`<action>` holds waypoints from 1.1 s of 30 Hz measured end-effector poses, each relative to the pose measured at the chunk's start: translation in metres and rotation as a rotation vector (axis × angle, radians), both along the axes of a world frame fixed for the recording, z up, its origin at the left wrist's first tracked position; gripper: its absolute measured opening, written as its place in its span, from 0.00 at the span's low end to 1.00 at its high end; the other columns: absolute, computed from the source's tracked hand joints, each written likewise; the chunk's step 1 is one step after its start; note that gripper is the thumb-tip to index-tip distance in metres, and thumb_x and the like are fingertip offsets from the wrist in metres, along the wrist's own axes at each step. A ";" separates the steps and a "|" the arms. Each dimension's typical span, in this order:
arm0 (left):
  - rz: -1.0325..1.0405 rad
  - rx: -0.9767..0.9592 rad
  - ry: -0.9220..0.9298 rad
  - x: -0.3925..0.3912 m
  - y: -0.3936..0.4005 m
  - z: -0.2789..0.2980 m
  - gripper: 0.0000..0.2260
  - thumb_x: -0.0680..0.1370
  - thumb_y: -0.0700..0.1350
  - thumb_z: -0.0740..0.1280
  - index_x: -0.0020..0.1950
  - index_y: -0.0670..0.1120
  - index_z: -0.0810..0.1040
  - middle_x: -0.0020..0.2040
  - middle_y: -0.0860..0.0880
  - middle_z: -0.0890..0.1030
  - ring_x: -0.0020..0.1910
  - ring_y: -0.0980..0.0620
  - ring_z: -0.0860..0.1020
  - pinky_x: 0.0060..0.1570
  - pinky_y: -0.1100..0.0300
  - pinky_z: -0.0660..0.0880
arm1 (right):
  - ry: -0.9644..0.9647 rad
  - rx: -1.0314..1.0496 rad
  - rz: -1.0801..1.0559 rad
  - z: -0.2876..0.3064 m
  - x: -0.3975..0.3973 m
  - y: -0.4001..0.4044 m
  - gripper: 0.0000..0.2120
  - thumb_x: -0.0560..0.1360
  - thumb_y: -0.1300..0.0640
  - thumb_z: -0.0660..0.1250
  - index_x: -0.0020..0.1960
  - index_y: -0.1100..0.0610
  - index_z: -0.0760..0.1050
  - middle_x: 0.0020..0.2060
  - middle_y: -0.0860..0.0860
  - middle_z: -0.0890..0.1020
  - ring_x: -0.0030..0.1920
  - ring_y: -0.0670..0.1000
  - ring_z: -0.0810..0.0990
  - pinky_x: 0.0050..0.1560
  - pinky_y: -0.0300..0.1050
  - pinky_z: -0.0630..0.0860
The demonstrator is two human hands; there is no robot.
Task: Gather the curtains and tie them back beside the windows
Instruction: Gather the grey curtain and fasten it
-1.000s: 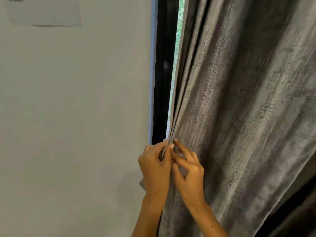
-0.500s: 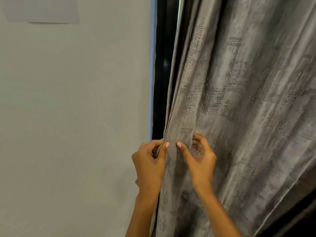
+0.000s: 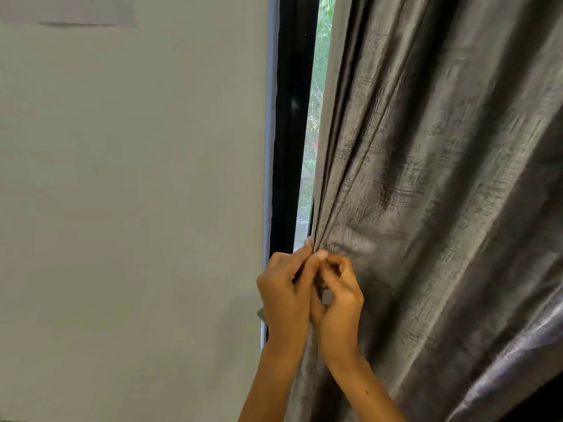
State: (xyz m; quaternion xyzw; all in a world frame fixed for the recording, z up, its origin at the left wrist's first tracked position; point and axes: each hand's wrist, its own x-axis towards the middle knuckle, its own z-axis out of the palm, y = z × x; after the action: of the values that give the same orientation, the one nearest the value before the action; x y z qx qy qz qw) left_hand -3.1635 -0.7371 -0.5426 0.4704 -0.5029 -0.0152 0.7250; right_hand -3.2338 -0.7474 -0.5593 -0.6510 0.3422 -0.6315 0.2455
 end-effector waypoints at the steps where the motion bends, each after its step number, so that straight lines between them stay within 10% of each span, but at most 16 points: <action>1: 0.014 0.010 0.000 0.000 -0.001 0.001 0.12 0.73 0.45 0.72 0.55 0.54 0.79 0.35 0.55 0.78 0.34 0.53 0.78 0.34 0.66 0.76 | 0.037 -0.057 -0.015 0.000 0.000 -0.002 0.06 0.78 0.63 0.63 0.52 0.60 0.78 0.44 0.52 0.81 0.47 0.47 0.81 0.47 0.42 0.79; 5: 0.051 0.068 -0.001 0.005 -0.004 0.004 0.09 0.73 0.41 0.72 0.53 0.48 0.83 0.35 0.52 0.79 0.37 0.53 0.78 0.35 0.72 0.73 | 0.215 -0.234 -0.123 -0.008 -0.011 -0.012 0.15 0.73 0.66 0.66 0.58 0.58 0.80 0.60 0.54 0.75 0.62 0.52 0.75 0.58 0.53 0.76; 9: 0.023 0.088 0.023 0.008 -0.006 0.005 0.08 0.74 0.42 0.72 0.52 0.45 0.83 0.37 0.53 0.79 0.40 0.54 0.78 0.38 0.71 0.74 | 0.217 -0.184 -0.560 0.004 -0.026 -0.021 0.21 0.74 0.52 0.67 0.66 0.51 0.73 0.76 0.60 0.53 0.77 0.59 0.49 0.74 0.63 0.48; 14: 0.024 0.084 0.028 0.009 -0.007 0.005 0.06 0.74 0.43 0.72 0.50 0.46 0.84 0.37 0.47 0.81 0.40 0.54 0.78 0.38 0.69 0.75 | -0.081 0.021 -0.361 0.016 -0.038 -0.034 0.53 0.67 0.44 0.74 0.78 0.56 0.44 0.78 0.55 0.48 0.76 0.45 0.48 0.76 0.43 0.49; 18: 0.034 0.098 0.026 0.013 -0.007 0.005 0.06 0.73 0.43 0.72 0.50 0.46 0.84 0.38 0.50 0.81 0.41 0.59 0.78 0.38 0.75 0.71 | -0.242 0.047 -0.117 0.021 -0.039 -0.037 0.32 0.72 0.57 0.73 0.72 0.56 0.64 0.60 0.54 0.78 0.60 0.47 0.78 0.59 0.48 0.77; 21: 0.067 0.082 0.019 0.006 -0.005 0.003 0.08 0.74 0.42 0.72 0.52 0.46 0.83 0.34 0.54 0.77 0.39 0.61 0.77 0.36 0.76 0.70 | -0.035 -0.203 -0.377 0.019 -0.030 -0.028 0.08 0.73 0.64 0.72 0.52 0.63 0.78 0.46 0.50 0.79 0.42 0.45 0.78 0.40 0.45 0.79; 33: -0.055 0.023 -0.009 -0.010 0.003 -0.002 0.10 0.75 0.47 0.70 0.55 0.48 0.83 0.35 0.54 0.78 0.34 0.54 0.77 0.34 0.65 0.75 | 0.049 -0.171 -0.073 -0.002 -0.014 -0.007 0.13 0.76 0.65 0.63 0.55 0.53 0.79 0.48 0.51 0.76 0.44 0.47 0.80 0.40 0.44 0.79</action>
State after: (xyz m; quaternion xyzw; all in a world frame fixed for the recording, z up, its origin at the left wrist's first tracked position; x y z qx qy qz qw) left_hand -3.1732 -0.7342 -0.5445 0.4648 -0.5188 -0.0390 0.7164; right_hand -3.2474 -0.7546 -0.5616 -0.6721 0.3163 -0.6507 0.1573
